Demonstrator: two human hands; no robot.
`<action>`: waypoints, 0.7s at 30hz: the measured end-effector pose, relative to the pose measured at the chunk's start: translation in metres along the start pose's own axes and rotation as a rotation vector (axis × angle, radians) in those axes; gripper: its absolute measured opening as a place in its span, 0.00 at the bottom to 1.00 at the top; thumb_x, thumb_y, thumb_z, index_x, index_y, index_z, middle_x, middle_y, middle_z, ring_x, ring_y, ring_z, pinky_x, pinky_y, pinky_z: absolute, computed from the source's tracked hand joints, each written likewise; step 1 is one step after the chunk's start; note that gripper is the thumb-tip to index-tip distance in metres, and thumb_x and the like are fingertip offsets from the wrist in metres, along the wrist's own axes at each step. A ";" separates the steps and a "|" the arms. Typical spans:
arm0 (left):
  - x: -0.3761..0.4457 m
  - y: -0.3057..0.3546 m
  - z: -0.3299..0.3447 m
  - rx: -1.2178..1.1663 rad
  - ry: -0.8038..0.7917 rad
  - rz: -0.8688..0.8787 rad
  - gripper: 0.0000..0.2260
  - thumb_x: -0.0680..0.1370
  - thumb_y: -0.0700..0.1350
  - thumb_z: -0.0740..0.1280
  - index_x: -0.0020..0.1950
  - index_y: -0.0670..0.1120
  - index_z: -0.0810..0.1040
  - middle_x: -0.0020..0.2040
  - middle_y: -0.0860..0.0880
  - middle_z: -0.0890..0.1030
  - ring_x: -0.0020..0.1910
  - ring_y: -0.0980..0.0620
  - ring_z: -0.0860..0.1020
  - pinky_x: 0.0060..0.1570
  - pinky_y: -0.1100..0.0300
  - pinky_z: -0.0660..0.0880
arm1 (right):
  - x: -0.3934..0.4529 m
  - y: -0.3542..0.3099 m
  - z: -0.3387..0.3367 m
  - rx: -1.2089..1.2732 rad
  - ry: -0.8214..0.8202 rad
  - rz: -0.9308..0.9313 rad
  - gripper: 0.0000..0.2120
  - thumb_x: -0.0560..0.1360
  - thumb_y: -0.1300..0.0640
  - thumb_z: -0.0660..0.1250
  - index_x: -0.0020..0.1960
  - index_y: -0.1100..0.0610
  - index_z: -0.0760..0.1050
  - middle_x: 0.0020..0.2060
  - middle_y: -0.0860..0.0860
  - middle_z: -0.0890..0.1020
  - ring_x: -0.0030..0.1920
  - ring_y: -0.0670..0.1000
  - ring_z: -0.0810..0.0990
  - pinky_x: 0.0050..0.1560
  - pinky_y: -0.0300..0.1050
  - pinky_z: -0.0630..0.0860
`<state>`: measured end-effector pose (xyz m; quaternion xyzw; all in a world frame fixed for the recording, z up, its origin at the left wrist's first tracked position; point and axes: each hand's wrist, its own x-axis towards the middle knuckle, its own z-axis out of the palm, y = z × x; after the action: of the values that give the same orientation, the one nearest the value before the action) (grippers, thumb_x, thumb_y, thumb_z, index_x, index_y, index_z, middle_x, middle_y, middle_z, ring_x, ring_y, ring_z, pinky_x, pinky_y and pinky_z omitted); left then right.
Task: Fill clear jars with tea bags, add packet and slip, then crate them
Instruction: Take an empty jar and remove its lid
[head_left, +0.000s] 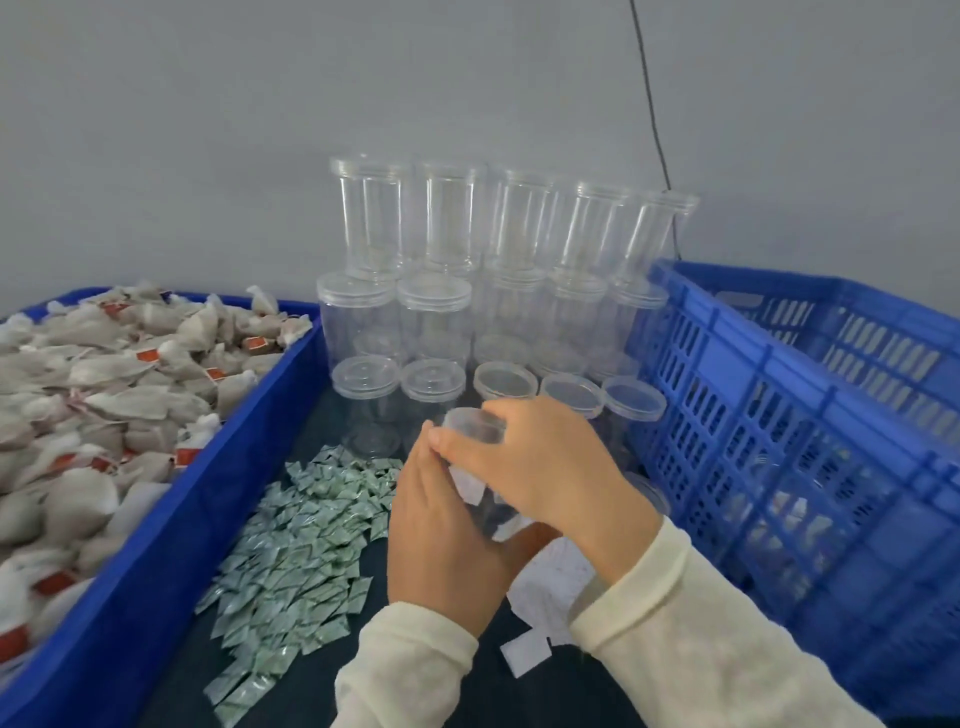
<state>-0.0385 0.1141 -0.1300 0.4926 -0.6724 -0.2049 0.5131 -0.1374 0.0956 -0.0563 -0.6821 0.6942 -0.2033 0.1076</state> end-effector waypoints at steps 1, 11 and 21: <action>-0.004 -0.004 0.001 0.044 0.008 -0.021 0.49 0.59 0.54 0.81 0.73 0.39 0.62 0.71 0.42 0.69 0.70 0.44 0.68 0.68 0.47 0.67 | -0.004 -0.001 0.005 -0.007 0.002 -0.005 0.39 0.65 0.23 0.54 0.63 0.49 0.75 0.59 0.51 0.80 0.60 0.56 0.77 0.59 0.52 0.74; -0.026 -0.034 0.004 0.200 0.148 0.032 0.40 0.57 0.45 0.80 0.63 0.30 0.72 0.60 0.38 0.77 0.57 0.39 0.79 0.60 0.52 0.69 | -0.036 0.001 0.037 -0.011 0.204 -0.340 0.39 0.65 0.30 0.56 0.69 0.49 0.72 0.53 0.48 0.76 0.56 0.49 0.72 0.55 0.44 0.73; -0.012 -0.038 -0.015 -0.039 0.063 0.317 0.36 0.60 0.60 0.73 0.64 0.58 0.64 0.60 0.63 0.69 0.60 0.65 0.70 0.59 0.71 0.67 | -0.023 0.015 -0.029 -0.117 -0.442 -0.728 0.44 0.66 0.60 0.73 0.75 0.38 0.57 0.69 0.37 0.59 0.71 0.38 0.56 0.67 0.36 0.64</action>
<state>-0.0079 0.1112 -0.1599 0.3765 -0.7212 -0.1187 0.5692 -0.1627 0.1220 -0.0397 -0.9146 0.3789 -0.0371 0.1363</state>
